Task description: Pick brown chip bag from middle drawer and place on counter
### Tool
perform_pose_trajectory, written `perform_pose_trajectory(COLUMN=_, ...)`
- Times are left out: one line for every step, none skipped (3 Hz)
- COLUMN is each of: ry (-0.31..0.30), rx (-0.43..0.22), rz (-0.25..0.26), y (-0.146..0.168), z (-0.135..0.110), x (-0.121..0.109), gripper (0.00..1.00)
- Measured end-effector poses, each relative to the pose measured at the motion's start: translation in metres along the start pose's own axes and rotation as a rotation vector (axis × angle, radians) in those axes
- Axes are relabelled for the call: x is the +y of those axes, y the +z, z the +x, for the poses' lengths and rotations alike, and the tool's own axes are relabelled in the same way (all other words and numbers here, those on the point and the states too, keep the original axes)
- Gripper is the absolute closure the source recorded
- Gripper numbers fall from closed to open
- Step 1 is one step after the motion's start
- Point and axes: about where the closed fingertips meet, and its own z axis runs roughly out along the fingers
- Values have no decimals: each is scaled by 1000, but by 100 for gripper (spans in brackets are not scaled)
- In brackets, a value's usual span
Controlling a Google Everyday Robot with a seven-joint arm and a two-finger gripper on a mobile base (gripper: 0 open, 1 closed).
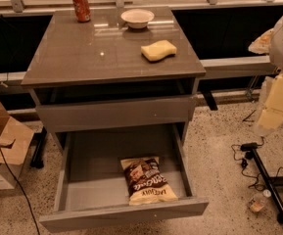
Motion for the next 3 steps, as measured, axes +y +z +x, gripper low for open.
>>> perform_pose_trajectory(ry=0, rx=0, rz=0, y=0, z=0, x=0, gripper=0)
perform_pose_trajectory(ry=-17, rx=-58, rz=-38, y=30, z=-11, x=0, gripper=0)
perform_pose_trajectory(ry=-13, rx=-137, rz=-93, y=84, z=-15, x=-3, gripper=0)
